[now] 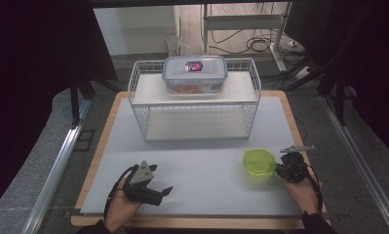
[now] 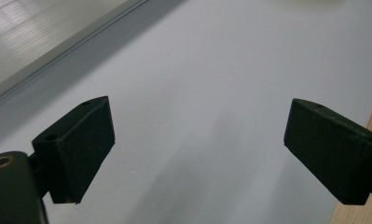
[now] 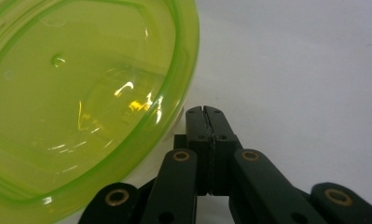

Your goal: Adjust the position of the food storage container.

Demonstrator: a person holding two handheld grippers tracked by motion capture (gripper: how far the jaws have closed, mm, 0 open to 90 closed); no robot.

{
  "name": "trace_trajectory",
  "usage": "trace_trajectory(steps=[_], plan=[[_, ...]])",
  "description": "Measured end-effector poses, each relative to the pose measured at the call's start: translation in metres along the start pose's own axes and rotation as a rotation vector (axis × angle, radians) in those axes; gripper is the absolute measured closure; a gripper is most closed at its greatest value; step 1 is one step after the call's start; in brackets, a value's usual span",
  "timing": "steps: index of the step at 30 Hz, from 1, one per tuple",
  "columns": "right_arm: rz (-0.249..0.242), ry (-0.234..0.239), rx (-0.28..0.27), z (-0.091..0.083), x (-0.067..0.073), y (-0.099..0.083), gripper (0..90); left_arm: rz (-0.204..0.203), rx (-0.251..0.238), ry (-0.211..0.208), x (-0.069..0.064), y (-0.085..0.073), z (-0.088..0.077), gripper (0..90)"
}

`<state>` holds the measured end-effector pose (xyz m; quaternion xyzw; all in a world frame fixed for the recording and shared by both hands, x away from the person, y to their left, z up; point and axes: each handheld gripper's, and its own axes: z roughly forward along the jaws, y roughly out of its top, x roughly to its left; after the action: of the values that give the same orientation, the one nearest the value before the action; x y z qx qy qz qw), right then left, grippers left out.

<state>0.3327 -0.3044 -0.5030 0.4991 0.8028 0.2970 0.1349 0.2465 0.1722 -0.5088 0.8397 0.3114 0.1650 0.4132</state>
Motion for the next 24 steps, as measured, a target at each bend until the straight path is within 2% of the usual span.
trace_trajectory(steps=[14,24], plan=[[-0.047,0.045,-0.007,0.015,0.019,0.008,90.0,-0.003,0.018,0.002,0.001,-0.001,0.002,8.5],[-0.08,0.108,-0.023,0.032,0.039,0.022,90.0,-0.005,0.027,0.002,0.002,-0.001,0.003,8.5]])
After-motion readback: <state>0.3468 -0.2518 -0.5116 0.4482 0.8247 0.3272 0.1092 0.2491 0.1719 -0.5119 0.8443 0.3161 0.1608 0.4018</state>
